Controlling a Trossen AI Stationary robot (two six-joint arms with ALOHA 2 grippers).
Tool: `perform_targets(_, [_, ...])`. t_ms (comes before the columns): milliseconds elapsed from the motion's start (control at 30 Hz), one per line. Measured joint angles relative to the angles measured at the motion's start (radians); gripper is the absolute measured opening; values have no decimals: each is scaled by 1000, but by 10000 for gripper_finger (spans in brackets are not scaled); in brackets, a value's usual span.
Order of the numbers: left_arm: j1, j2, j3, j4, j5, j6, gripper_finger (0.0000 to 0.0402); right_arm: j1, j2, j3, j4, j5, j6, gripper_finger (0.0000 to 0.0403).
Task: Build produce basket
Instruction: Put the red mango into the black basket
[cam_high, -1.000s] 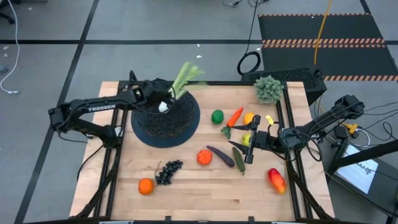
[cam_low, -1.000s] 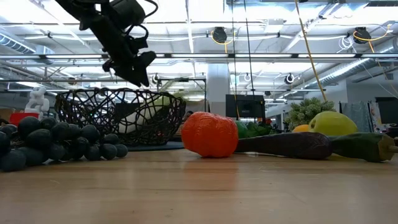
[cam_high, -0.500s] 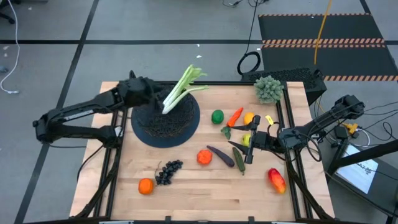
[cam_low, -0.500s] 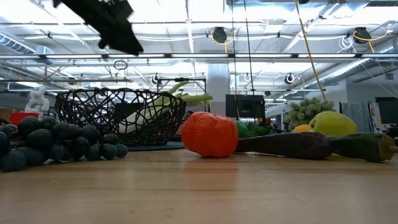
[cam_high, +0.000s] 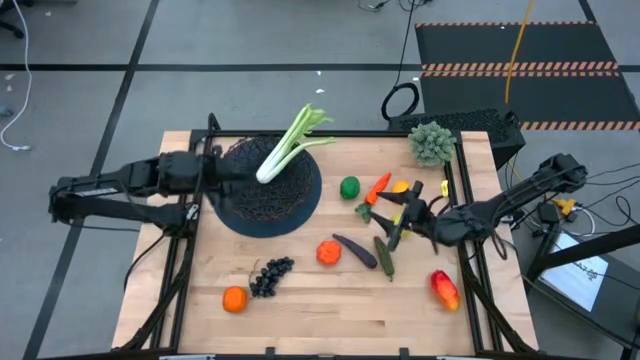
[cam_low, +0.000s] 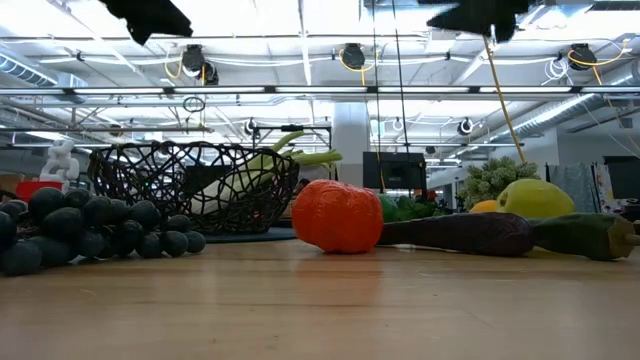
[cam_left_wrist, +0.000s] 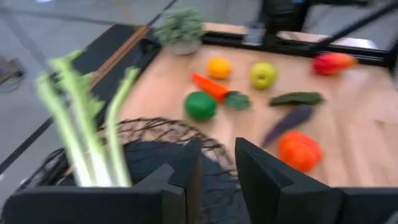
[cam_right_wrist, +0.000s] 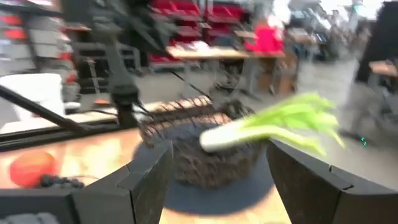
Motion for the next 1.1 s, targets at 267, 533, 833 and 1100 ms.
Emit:
perform_targets(267, [-125,-2,-62,146,-15,33,93,-13,160,0,-46,-45,262,254])
perform_targets(533, [-150,-2,-65,161,-18,72,93,-19,333,61,58,-263,344,254])
perform_targets(833, [-149,4,-65,153,-17,72,93,26,333,364,-665,-357,727,254])
perform_targets(1100, [-157,35,-65,146,-17,17,93,109,333,415,-910,-493,973,254])
